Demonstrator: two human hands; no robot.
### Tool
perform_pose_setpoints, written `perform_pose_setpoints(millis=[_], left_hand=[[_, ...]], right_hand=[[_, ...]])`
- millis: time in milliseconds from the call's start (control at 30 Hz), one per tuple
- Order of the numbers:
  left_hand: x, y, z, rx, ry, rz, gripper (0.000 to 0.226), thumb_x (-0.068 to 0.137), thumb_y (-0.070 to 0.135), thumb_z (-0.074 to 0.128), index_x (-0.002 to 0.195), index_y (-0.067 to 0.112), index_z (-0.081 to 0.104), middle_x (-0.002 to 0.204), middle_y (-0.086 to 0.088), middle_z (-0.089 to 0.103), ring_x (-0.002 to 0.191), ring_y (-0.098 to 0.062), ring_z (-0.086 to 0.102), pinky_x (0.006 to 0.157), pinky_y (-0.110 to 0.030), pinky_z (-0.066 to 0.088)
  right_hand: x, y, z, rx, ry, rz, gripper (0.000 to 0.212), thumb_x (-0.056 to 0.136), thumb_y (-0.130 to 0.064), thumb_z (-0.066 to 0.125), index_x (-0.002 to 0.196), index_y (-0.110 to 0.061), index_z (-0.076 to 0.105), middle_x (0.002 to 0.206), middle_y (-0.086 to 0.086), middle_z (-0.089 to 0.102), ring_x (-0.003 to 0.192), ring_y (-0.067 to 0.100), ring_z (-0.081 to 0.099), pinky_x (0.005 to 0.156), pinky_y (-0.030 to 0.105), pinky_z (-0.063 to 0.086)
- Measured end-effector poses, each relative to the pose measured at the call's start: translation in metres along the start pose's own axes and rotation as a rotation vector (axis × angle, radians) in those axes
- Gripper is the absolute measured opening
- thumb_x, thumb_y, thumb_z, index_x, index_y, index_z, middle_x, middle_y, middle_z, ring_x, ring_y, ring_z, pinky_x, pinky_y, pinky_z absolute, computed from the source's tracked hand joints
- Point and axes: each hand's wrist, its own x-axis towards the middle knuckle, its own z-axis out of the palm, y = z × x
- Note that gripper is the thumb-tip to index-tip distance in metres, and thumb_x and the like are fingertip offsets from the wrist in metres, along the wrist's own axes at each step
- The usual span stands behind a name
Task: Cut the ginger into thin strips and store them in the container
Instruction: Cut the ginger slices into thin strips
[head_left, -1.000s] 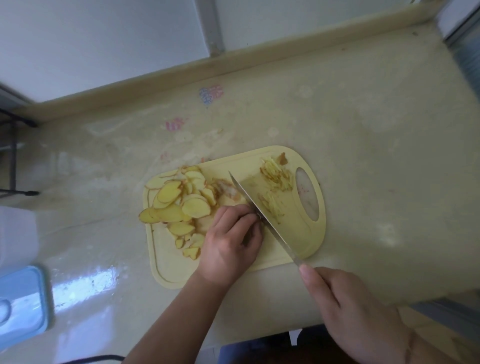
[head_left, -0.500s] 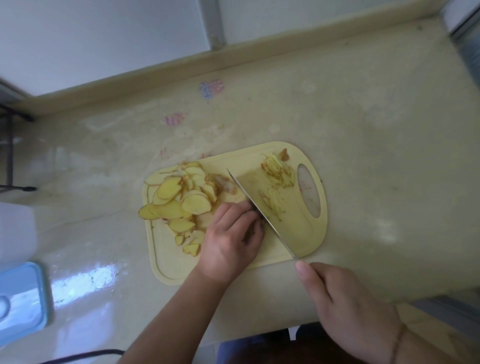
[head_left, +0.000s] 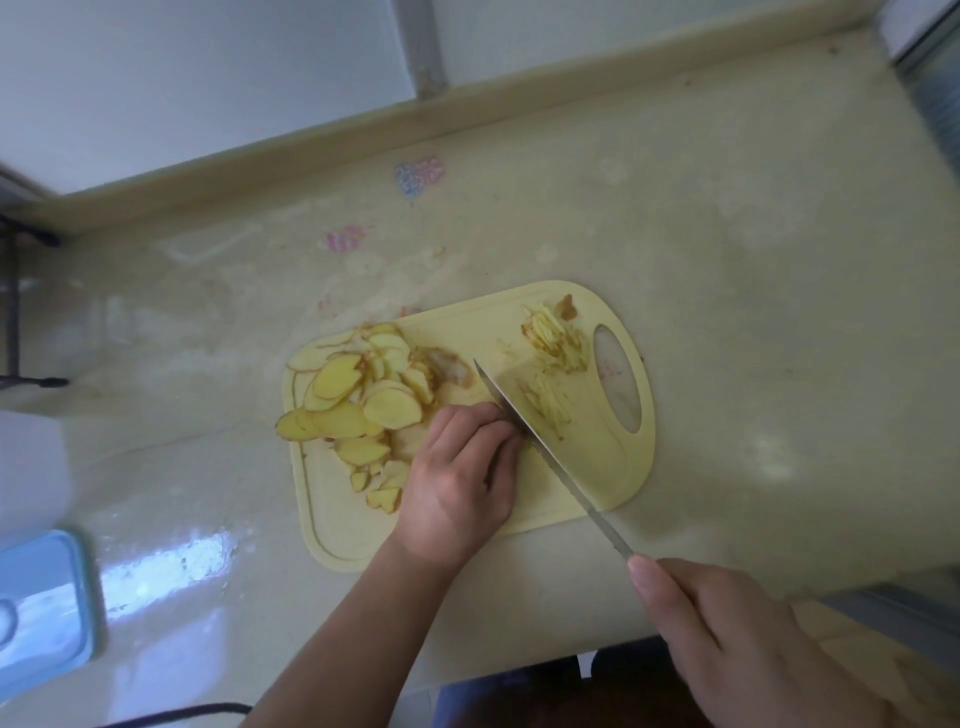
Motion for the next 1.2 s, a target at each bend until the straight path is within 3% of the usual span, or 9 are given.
perform_pose_setpoints(millis=[67,100,167,300,467,633,1033,1200], left_hand=[[-0.001,-0.002,0.0,-0.009,-0.005,0.001,0.009,0.092,0.0,0.067,0.091,-0.004,0.075,0.097,-0.012,0.071,0.084,-0.027,0.065,0.08,-0.029,0.052],[-0.002,-0.001,0.001,-0.006,0.002,-0.001,0.009,0.092,0.0,0.067,0.091,-0.004,0.075,0.096,-0.012,0.071,0.084,-0.027,0.065,0.08,-0.029,0.052],[0.0,-0.001,0.001,0.002,0.005,0.0,0.008,0.091,-0.001,0.068,0.09,-0.004,0.075,0.095,-0.012,0.071,0.084,-0.027,0.065,0.08,-0.03,0.052],[-0.002,0.001,0.0,-0.002,0.006,-0.006,0.006,0.091,-0.002,0.069,0.089,-0.004,0.074,0.095,-0.012,0.07,0.086,-0.027,0.066,0.078,-0.033,0.054],[-0.004,0.003,0.0,0.028,0.003,0.037,0.006,0.09,-0.005,0.068,0.089,-0.006,0.074,0.094,-0.014,0.069,0.089,-0.03,0.066,0.079,-0.04,0.055],[-0.004,0.006,-0.001,0.062,0.002,0.035,0.005,0.089,-0.003,0.071,0.09,-0.005,0.075,0.096,-0.014,0.07,0.091,-0.029,0.064,0.082,-0.041,0.055],[0.0,0.006,-0.004,0.02,-0.046,-0.008,0.011,0.092,0.0,0.064,0.092,-0.004,0.075,0.098,-0.012,0.071,0.09,-0.026,0.067,0.08,-0.037,0.054],[0.001,0.006,-0.005,0.0,-0.044,-0.02,0.009,0.091,-0.002,0.067,0.091,-0.004,0.075,0.098,-0.012,0.072,0.088,-0.026,0.068,0.079,-0.037,0.055]], right_hand=[[0.003,-0.001,0.005,-0.027,0.001,-0.014,0.103,0.067,-0.083,0.004,0.096,-0.008,0.068,0.084,0.008,0.068,0.086,0.011,0.057,0.066,0.014,0.038],[0.005,-0.002,0.006,0.007,0.0,-0.022,0.107,0.067,-0.088,0.0,0.091,-0.008,0.067,0.079,0.009,0.067,0.088,0.006,0.056,0.067,0.012,0.038],[0.006,-0.003,0.008,0.031,-0.002,-0.07,0.109,0.064,-0.097,0.0,0.077,-0.008,0.062,0.067,0.01,0.059,0.079,0.0,0.057,0.067,0.012,0.04],[0.009,0.008,0.009,0.064,-0.005,-0.082,0.077,0.08,-0.074,0.015,0.066,-0.007,0.05,0.056,0.003,0.052,0.065,0.018,0.056,0.064,0.03,0.04],[0.02,0.016,-0.002,0.118,-0.003,-0.153,0.083,0.069,-0.096,0.011,0.071,-0.023,0.05,0.05,-0.003,0.049,0.052,0.011,0.048,0.056,0.026,0.037],[0.016,0.014,-0.004,0.106,-0.017,-0.147,0.082,0.071,-0.092,0.018,0.068,-0.014,0.045,0.05,0.001,0.046,0.05,0.008,0.044,0.06,0.035,0.041],[0.004,0.012,-0.003,0.054,-0.051,-0.119,0.097,0.06,-0.101,0.005,0.074,-0.015,0.049,0.065,0.011,0.056,0.058,0.019,0.054,0.059,0.031,0.04],[0.009,0.005,0.003,0.05,-0.075,-0.069,0.091,0.071,-0.087,0.005,0.069,-0.012,0.057,0.058,0.005,0.056,0.061,0.008,0.056,0.065,0.02,0.043]])
